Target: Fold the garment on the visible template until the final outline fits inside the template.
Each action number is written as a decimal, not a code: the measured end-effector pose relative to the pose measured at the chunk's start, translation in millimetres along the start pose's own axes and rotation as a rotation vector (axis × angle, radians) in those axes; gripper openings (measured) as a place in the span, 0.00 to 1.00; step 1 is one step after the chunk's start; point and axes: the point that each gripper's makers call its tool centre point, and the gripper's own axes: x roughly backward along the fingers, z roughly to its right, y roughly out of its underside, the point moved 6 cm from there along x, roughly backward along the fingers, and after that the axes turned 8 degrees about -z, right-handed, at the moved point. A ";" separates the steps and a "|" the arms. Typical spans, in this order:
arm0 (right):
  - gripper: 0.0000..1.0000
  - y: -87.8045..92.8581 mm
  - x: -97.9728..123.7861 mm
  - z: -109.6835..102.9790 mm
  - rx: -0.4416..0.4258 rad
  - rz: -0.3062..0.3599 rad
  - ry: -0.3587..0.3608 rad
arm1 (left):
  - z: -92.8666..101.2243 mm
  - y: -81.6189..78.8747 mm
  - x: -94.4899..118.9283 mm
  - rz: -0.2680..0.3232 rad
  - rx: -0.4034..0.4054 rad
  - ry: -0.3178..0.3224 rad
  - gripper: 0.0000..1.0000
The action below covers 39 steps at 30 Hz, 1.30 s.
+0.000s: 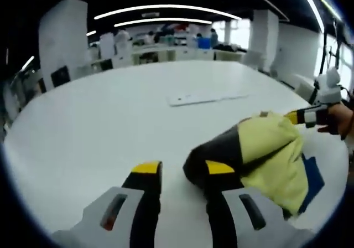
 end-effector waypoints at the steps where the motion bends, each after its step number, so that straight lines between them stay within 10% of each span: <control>1: 0.32 1.3 2.9 -1.7 -0.002 -0.001 -0.008 | 1.7 -0.5 2.8 0.009 -0.003 0.005 0.32; 22: 0.35 47.1 57.4 -76.7 0.047 -0.022 -0.112 | 51.8 21.9 31.5 0.003 0.007 0.074 0.39; 39: 0.25 86.5 62.7 -109.9 0.023 -0.040 -0.108 | 65.5 43.3 18.4 -0.074 0.118 0.089 0.18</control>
